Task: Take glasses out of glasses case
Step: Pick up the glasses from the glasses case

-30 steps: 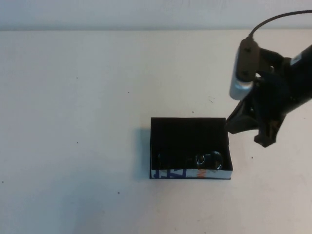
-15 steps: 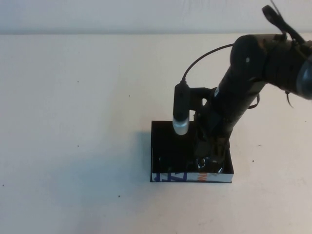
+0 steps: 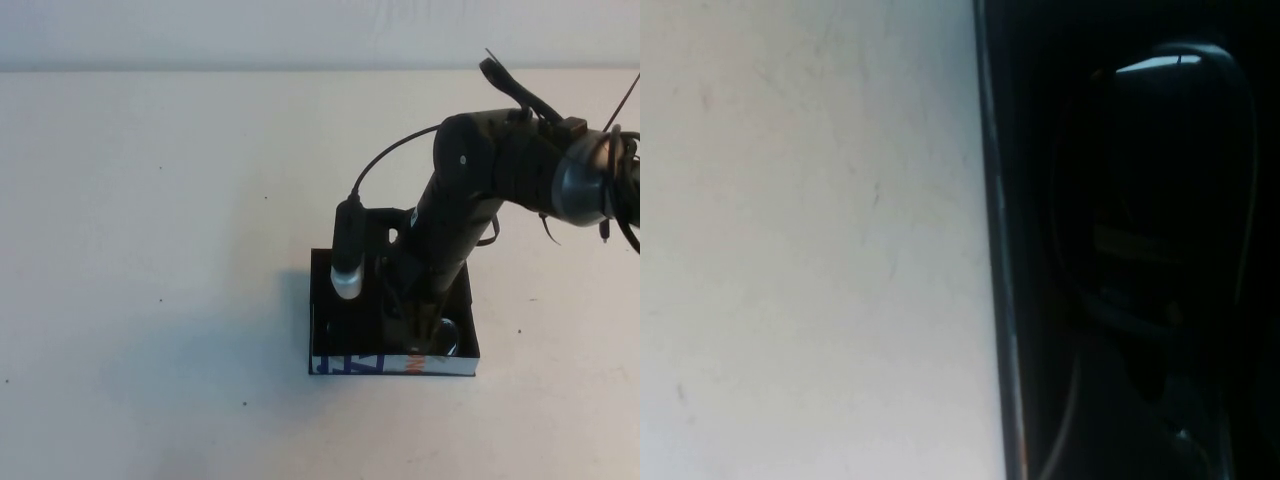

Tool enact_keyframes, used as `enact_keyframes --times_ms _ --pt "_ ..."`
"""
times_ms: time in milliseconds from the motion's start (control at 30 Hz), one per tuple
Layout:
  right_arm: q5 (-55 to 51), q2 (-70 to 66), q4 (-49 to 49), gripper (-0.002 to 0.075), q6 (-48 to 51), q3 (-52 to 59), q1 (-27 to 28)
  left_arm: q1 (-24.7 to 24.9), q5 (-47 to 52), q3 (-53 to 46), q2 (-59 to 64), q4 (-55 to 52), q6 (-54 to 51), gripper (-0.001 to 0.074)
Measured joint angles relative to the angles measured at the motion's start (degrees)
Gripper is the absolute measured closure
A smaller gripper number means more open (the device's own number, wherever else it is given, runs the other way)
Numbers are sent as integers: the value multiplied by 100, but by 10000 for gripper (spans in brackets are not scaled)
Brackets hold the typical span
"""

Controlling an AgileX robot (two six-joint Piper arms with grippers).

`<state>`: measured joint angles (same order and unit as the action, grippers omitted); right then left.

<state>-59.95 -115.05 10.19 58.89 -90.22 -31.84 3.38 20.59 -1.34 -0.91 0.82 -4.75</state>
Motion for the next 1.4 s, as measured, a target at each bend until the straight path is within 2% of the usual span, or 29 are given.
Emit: enact_keyframes --times_ms 400,467,667,800,933,1067,1167,1400 --pt "155 -237 10 442 -8 -9 0 0 0 0 0 0 0 739" --pt "155 -247 38 487 -83 -9 0 0 0 0 0 0 0 740" --pt "-267 -247 47 694 -808 -385 0 0 0 0 0 0 0 739" --pt "-821 -186 -22 713 -1561 -890 0 0 0 0 0 0 0 739" --pt "-932 162 -60 713 -2649 -1104 43 0 0 0 0 0 0 739" --pt "-1000 702 -38 713 -3610 -1089 267 0 0 0 0 0 0 739" --pt "-1000 1262 56 713 -3903 -804 529 0 0 0 0 0 0 740" --pt "-1045 2596 265 714 -4295 995 1538 0 0 0 0 0 0 739"
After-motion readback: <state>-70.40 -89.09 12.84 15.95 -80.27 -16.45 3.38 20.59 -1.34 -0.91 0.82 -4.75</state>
